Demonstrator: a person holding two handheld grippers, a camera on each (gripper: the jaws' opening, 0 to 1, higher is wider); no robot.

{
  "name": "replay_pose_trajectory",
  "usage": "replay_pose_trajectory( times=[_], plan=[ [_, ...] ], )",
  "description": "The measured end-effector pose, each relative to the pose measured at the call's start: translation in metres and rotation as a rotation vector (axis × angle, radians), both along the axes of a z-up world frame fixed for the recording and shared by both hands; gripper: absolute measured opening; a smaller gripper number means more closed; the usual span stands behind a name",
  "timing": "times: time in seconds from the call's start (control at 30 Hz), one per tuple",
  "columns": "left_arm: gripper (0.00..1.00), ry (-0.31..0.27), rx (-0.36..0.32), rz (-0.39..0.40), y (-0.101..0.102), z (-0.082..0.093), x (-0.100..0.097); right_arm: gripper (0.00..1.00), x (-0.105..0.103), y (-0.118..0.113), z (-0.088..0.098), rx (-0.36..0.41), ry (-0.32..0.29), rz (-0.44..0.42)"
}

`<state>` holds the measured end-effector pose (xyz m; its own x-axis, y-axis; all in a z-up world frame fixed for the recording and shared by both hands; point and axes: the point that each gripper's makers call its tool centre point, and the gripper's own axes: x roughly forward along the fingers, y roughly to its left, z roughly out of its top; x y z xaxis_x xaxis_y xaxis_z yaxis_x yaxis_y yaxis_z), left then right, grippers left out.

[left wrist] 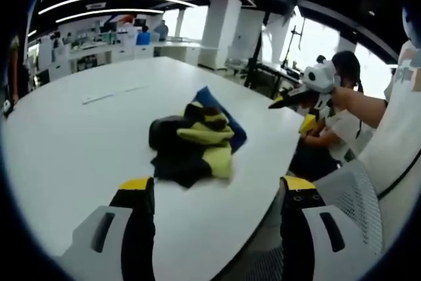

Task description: Fold the garment on the visible template until the final outline fits inside the template.

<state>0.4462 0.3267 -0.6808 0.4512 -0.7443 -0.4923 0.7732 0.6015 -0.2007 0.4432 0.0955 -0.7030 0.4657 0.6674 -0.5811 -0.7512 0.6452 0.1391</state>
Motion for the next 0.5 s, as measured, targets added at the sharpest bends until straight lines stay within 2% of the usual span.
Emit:
replay_pose_trajectory(
  times=[0.5],
  plan=[
    [0.73,-0.019,-0.007,-0.012,-0.007,0.003,0.019,0.79,0.016,0.016,0.002,0.006,-0.017,0.032]
  ],
)
